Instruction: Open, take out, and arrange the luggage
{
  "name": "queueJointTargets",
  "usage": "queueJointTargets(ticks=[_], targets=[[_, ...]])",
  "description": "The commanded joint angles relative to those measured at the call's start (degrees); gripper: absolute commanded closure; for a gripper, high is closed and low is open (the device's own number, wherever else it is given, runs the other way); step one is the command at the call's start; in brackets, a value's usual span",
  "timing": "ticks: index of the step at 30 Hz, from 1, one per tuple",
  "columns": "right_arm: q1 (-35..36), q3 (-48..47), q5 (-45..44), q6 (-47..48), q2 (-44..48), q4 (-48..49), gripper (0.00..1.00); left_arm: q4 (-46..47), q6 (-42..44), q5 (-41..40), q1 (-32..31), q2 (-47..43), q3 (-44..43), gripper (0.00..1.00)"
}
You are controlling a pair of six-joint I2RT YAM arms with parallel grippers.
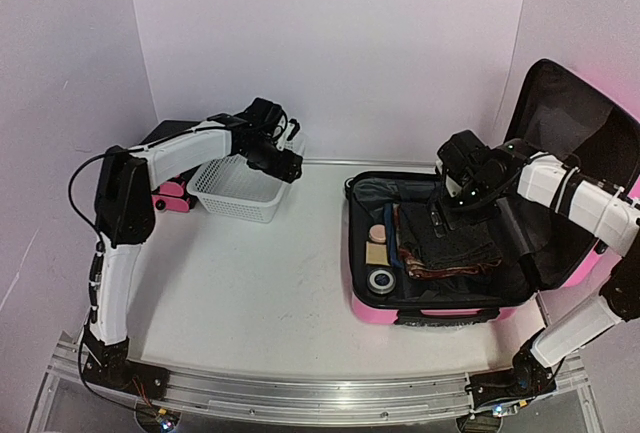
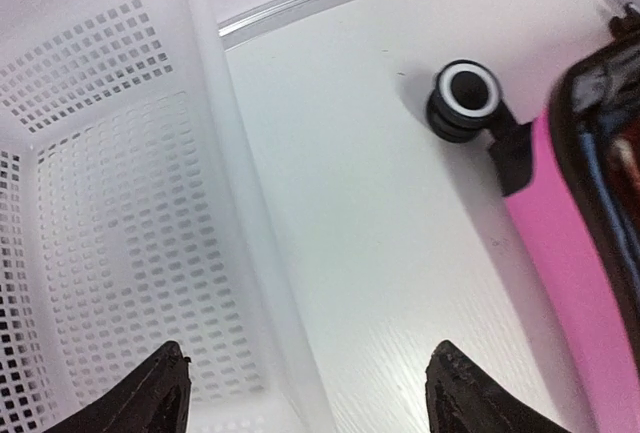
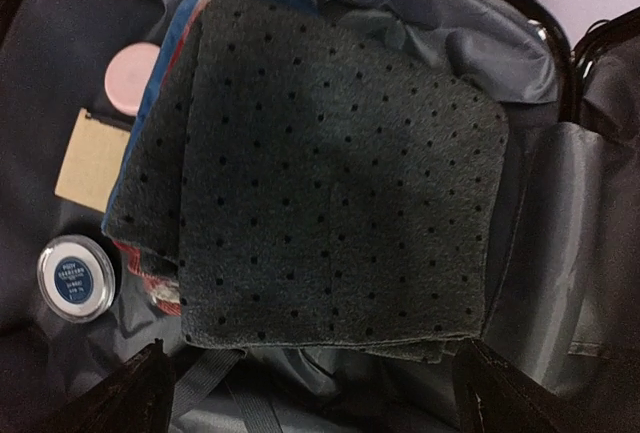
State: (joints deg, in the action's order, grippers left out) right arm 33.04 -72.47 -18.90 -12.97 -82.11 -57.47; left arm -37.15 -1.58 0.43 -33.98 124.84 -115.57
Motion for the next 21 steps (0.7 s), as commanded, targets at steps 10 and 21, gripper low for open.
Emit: queueJointTargets(ticks=[10, 21], targets=[[-2.96, 1.19, 7.23, 6.71, -0.79, 2.54, 0.02, -6.71, 5.37, -0.92, 2.89, 12.09, -11.81, 0.54], [-3.39, -1.81, 10.86, 8.21, -5.92, 3.29, 0.02, -6.71, -1.59, 9.60, 1.82, 2.79, 4.39, 0.84]])
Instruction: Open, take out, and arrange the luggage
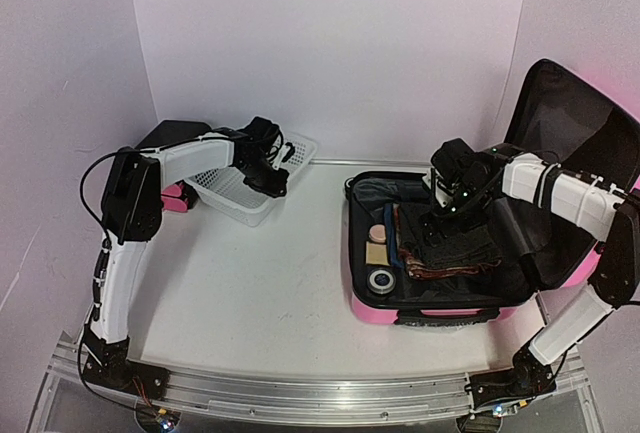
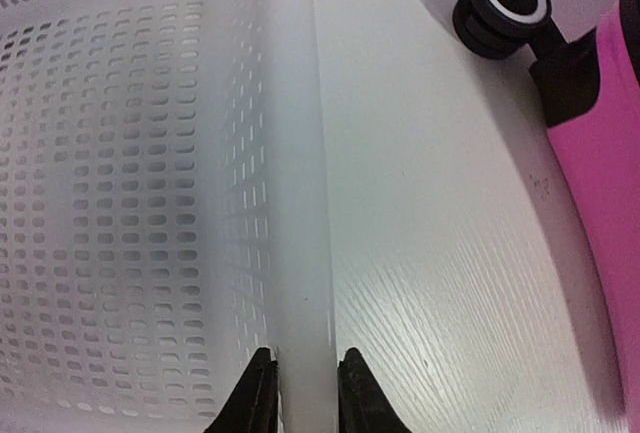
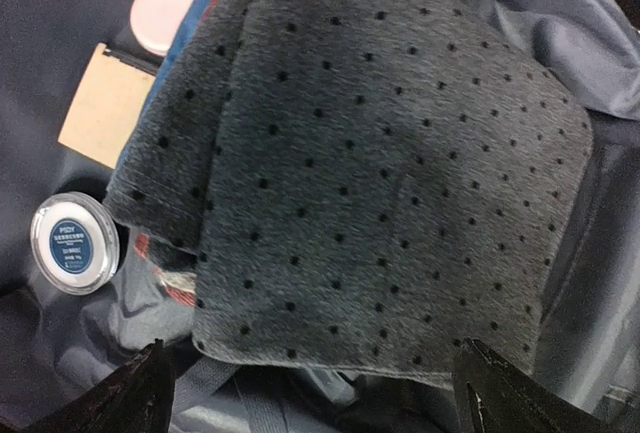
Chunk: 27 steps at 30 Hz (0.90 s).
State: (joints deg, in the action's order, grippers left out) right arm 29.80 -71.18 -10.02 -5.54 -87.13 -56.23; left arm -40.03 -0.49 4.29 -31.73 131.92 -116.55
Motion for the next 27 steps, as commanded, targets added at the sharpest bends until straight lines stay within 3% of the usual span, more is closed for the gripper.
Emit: queueJointTargets(ticks=[1, 6, 13, 24, 25, 27], targets=[[-0.18, -3.28, 2.25, 0.52, -1.31, 2.12, 0.02, -3.83, -2.87, 6.18, -0.78, -5.56, 6.77, 0.85], [-0.16, -3.61, 3.89, -0.66, -2.00, 2.31, 0.02, -3.75, -4.01, 5.96, -3.43, -11.83, 14.53, 0.87], [-0.18, -3.03, 4.48, -0.88, -0.97, 2.32, 0.02, -2.57, -2.66, 4.07, -8.55, -22.16, 28.40, 1.00], [-0.16, -1.64, 11.05, -3.11, -0.57, 2.32, 0.02, 4.90, 0.40, 10.38, -12.43, -47.44, 58.86, 1.00], [-0.18, -1.49, 11.52, -3.76, -0.58, 2.35, 0.02, 5.28, 0.22, 11.13, -12.82, -49.66, 61.13, 0.97], [-0.18, -1.34, 12.42, -4.86, -0.52, 2.36, 0.02, 5.72, -0.44, 11.80, -13.91, -54.35, 65.00, 0.76]])
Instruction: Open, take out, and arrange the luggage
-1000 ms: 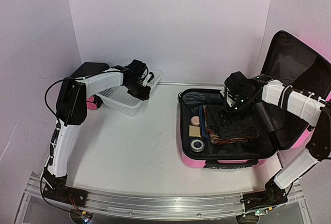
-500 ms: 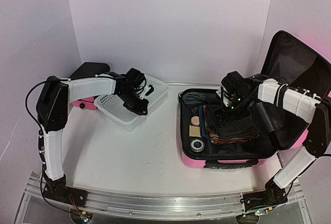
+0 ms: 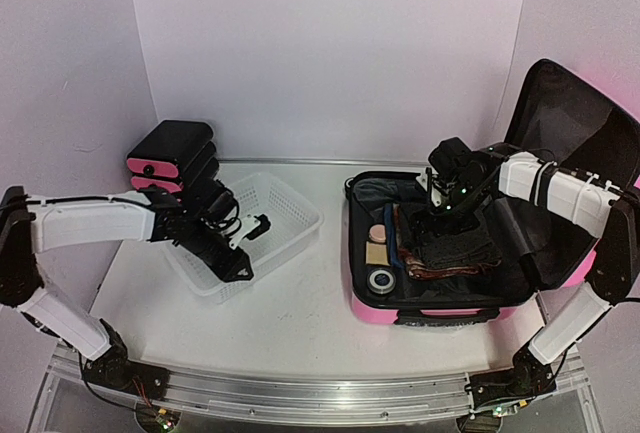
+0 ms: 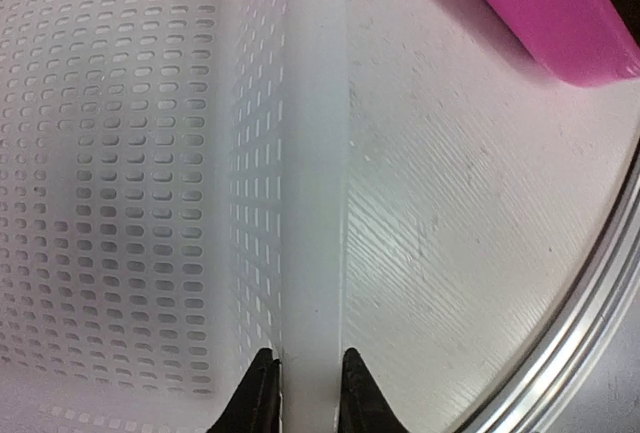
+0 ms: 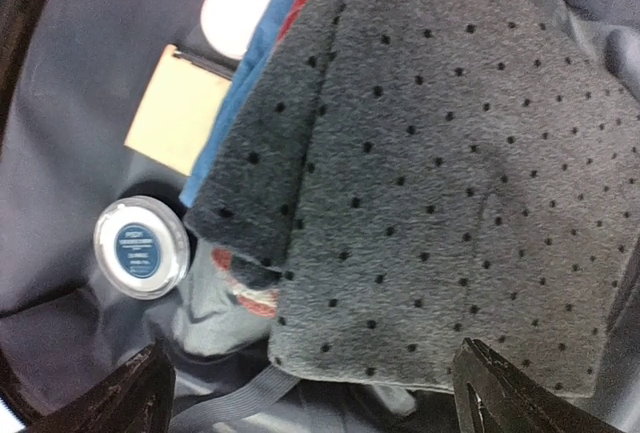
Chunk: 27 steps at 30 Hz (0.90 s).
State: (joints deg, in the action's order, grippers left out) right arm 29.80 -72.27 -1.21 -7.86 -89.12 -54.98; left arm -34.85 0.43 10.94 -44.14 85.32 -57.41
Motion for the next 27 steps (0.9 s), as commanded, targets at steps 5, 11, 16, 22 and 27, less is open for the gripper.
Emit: queueJointTargets(ticks=[5, 11, 16, 22, 27], targets=[[-0.17, -1.56, 2.39, -6.33, 0.29, 0.79, 0.02, 1.58, -3.33, 5.75, -2.09, -12.64, 5.94, 0.24], [-0.18, -4.09, -0.71, -13.08, -1.50, -1.29, 0.02, 6.26, -13.73, 2.32, -1.50, -6.72, -6.31, 0.09], [-0.11, -4.15, -0.87, -13.69, -0.49, -1.98, 0.02, 11.25, -30.55, 1.94, 2.44, 6.16, -17.99, 0.06], [-0.18, -2.77, -2.37, -13.03, 2.13, -2.17, 0.02, 12.62, -37.10, -2.78, 3.71, 21.16, -32.52, 0.05], [-0.18, -2.44, -3.46, -12.23, 2.38, -2.20, 0.02, 11.33, -39.38, -8.21, 3.67, 29.48, -39.38, 0.05]])
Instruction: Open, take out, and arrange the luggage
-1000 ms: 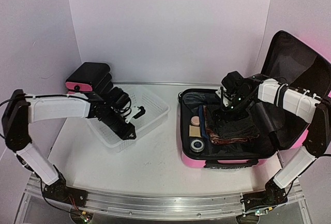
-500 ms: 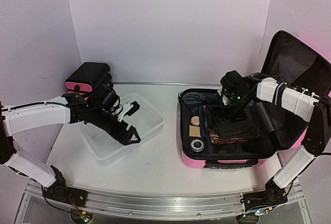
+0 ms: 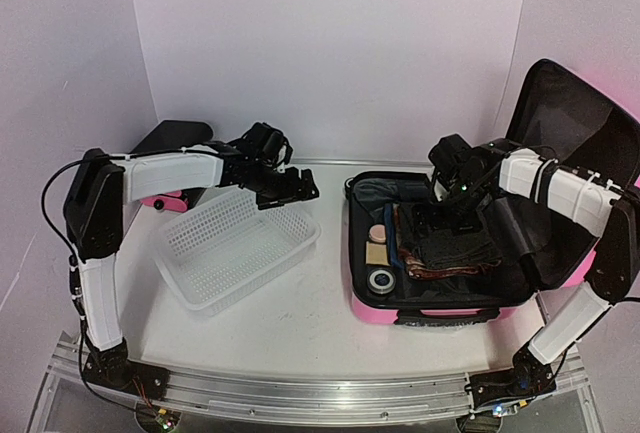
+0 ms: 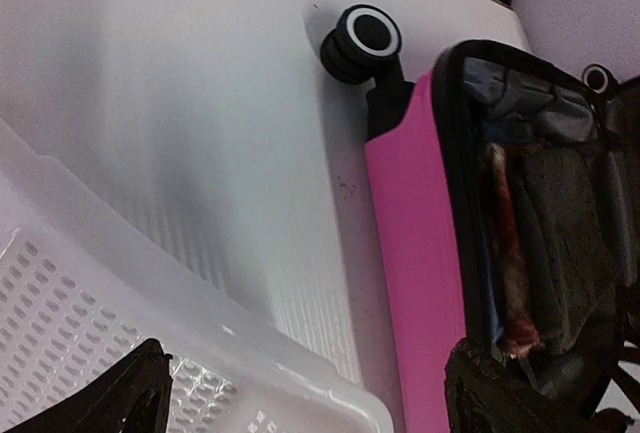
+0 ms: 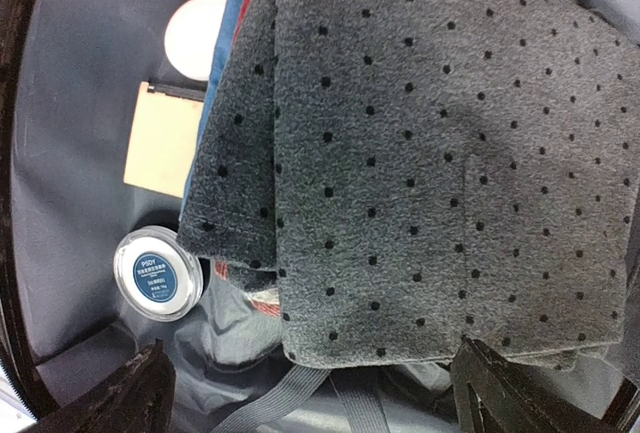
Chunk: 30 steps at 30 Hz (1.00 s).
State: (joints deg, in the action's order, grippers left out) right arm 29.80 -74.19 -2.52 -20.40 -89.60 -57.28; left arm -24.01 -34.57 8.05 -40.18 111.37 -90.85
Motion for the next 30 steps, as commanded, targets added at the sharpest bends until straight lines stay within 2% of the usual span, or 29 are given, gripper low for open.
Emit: queueJointTargets(ticks=[1, 7, 10, 15, 20, 25, 30], targets=[[-0.18, -0.58, -2.34, 0.48, 2.78, 0.14, 0.02, 0.46, -5.19, -5.86, -0.33, 4.59, -6.45, 0.05], [-0.18, -1.79, -3.26, 1.52, 1.95, 0.08, 0.02, 1.01, -2.80, 1.41, -1.88, 9.26, -10.01, 0.09], [-0.16, -2.07, -3.44, 2.05, 1.06, 0.13, 0.02, 1.37, -1.59, 6.00, -3.03, 9.77, -9.15, 0.25], [-0.18, -2.39, 0.95, 2.65, -1.26, 0.22, 0.02, 2.47, 0.67, 12.20, -5.07, 8.23, -4.43, 0.42], [-0.18, -2.58, 0.08, 1.49, -2.06, 0.22, 0.02, 2.83, 3.94, 16.10, -6.78, 4.98, 1.27, 0.54], [-0.16, -3.82, -1.27, -1.08, -3.35, 0.04, 0.02, 2.83, 6.26, 19.70, -8.50, 2.00, 6.19, 0.63], [0.09, -5.65, -1.58, -2.38, -5.43, -0.03, 0.02, 2.82, 8.01, 22.91, -9.95, 0.04, 9.54, 0.67]])
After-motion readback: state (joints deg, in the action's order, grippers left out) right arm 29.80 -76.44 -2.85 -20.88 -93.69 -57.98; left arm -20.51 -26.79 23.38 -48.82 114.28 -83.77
